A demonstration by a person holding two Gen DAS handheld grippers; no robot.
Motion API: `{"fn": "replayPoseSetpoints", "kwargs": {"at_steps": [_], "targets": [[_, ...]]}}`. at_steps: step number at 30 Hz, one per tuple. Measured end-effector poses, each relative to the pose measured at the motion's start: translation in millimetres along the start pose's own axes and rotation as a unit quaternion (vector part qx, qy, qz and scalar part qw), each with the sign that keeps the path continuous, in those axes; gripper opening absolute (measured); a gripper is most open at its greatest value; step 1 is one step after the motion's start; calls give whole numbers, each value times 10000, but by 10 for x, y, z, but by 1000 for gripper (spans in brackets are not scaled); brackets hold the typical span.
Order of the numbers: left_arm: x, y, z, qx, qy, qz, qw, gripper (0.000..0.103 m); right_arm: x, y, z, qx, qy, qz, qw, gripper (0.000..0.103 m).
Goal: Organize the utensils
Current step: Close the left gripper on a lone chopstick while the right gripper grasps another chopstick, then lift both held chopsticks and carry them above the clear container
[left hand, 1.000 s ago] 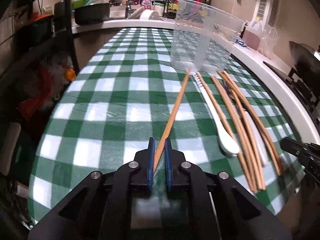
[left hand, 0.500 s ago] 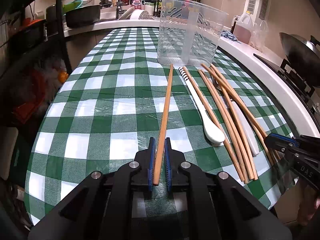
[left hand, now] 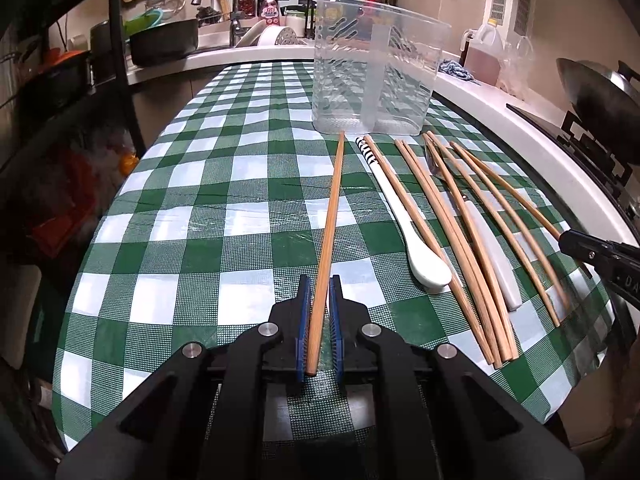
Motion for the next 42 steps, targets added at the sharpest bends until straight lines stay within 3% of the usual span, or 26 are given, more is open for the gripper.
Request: {"fn": "replayPoseSetpoints", "kwargs": {"at_steps": [7, 37, 42], "targets": [[-2, -23, -16, -86, -69, -89, 9999, 10, -152, -168, 133, -309, 371, 204, 9986, 9], [-19, -65, -42, -212, -208, -194, 9994, 7, -146, -99, 157, -178, 285, 180, 9993, 6], [58, -49, -69, -161, -284, -155, 9993, 7, -49, -46, 113, -57, 47, 235, 9997, 6]]}}
Point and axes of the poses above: each gripper's, at about its wrist camera, not at the fingertips, and x roughly against the way its jaws point, y to its left, z to its underside, the point moved 7 cm from there along -x, roughly the way its jaws point, and after that the axes turned 8 degrees about -z, right-handed, at the moved point
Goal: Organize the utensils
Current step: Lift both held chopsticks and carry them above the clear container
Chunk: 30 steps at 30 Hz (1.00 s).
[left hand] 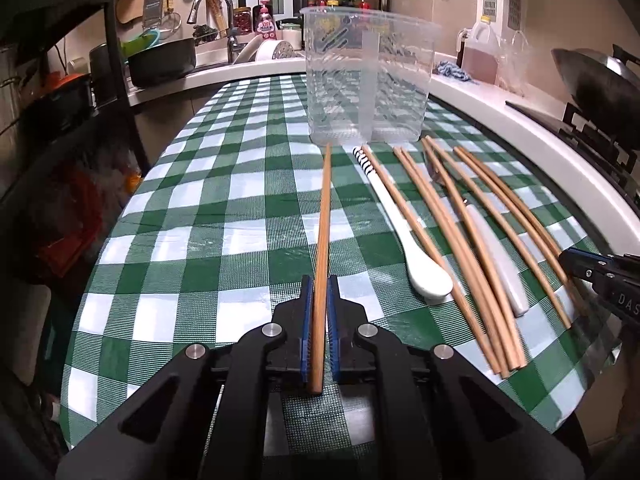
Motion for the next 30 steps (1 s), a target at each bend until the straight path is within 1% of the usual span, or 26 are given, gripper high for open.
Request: {"fn": "replayPoseSetpoints", "kwargs": {"at_steps": [2, 8, 12, 22, 26, 30], "targets": [[56, 0, -28, 12, -76, 27, 10000, 7, 87, 41, -45, 102, -185, 23, 9998, 6], [280, 49, -129, 25, -410, 15, 9992, 7, 318, 101, -156, 163, -391, -18, 9991, 6], [396, 103, -218, 123, -617, 28, 9980, 7, 544, 160, -287, 258, -655, -17, 9975, 6], [735, 229, -451, 342, -1170, 202, 9923, 7, 996, 228, -603, 331, -1249, -22, 9916, 6], [800, 281, -540, 405, -1286, 255, 9905, 7, 1091, 229, -733, 337, -1404, -81, 9895, 6], [860, 327, -647, 446, -1323, 336, 9896, 7, 1100, 217, -837, 298, -1461, -124, 9887, 6]]}}
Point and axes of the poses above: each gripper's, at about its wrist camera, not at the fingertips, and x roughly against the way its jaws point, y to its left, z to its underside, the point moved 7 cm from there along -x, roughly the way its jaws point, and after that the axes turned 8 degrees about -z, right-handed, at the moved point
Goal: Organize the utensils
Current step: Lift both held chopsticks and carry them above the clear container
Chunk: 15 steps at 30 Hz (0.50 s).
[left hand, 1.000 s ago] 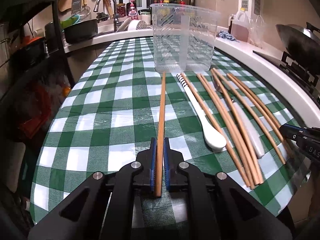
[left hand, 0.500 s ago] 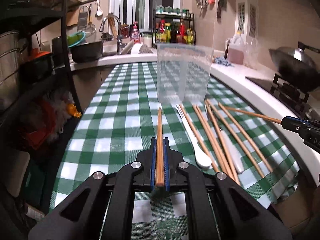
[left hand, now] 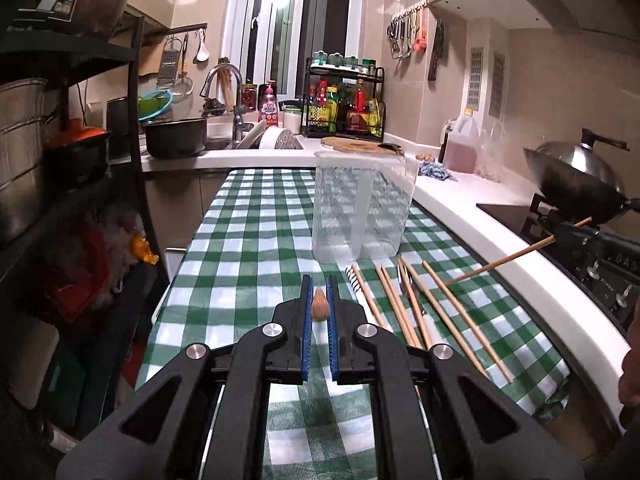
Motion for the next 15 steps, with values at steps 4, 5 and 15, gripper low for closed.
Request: {"fn": "replayPoseSetpoints", "kwargs": {"at_steps": [4, 5, 15], "targets": [[38, 23, -213, 25, -149, 23, 9999, 7, 1, -2, -137, -18, -90, -70, 9999, 6], [38, 25, -261, 22, -174, 37, 9998, 7, 3, -4, -182, -31, -115, -100, 9999, 6], [-55, 45, -728, 96, -139, 197, 9997, 7, 40, 35, -578, -112, -232, -310, 9992, 6]]}}
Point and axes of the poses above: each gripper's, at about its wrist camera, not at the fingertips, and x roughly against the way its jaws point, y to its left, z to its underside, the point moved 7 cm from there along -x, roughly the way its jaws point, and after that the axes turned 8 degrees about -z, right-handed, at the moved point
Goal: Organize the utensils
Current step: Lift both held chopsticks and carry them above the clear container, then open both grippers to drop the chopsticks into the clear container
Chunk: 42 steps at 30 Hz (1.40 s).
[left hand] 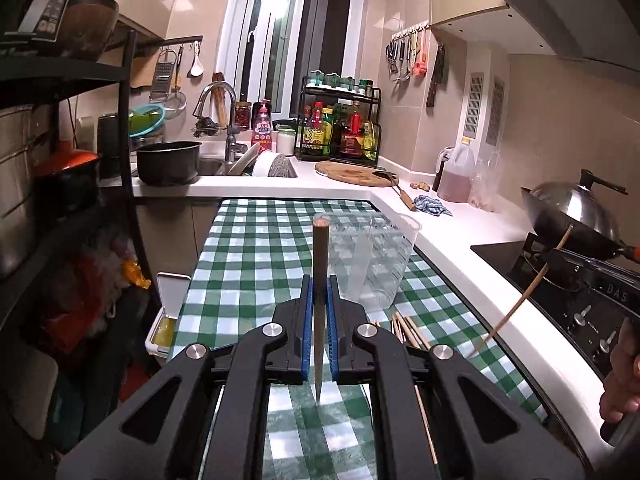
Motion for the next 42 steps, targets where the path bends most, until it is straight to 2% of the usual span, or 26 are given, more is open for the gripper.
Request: {"fn": "replayPoseSetpoints", "kwargs": {"at_steps": [3, 8, 11, 14, 23, 26, 30, 36, 42], "targets": [[-24, 19, -131, -10, 132, 4, 9999, 7, 5, 8, -144, -48, -9, -89, 9999, 6], [-95, 128, -360, 81, 594, 165, 9981, 7, 16, 42, -441, -52, -93, -203, 9997, 6], [-103, 205, -537, 81, 627, 168, 9979, 7, 42, 59, -687, -34, -262, -263, 9993, 6], [-152, 260, -786, 219, 656, 323, 9971, 7, 9, 86, -935, -39, -395, -361, 9986, 6], [-297, 142, -1870, 264, 7, 453, 9986, 7, -210, 266, -1770, 46, -931, -637, 9936, 6], [-420, 34, -2043, 206, -117, 492, 9985, 7, -356, 273, -1885, 45, -998, -665, 9928, 6], [-795, -120, -1992, 151, 96, 554, 9983, 7, -713, 201, -1838, -71, -882, -692, 9937, 6], [-1388, -291, -1551, -38, 712, 563, 9959, 7, -1223, 150, -1579, -12, -524, -669, 9964, 6], [-1673, -322, -1226, -87, 1109, 591, 9920, 7, -1549, 93, -1272, -17, -98, -703, 9975, 6]]}}
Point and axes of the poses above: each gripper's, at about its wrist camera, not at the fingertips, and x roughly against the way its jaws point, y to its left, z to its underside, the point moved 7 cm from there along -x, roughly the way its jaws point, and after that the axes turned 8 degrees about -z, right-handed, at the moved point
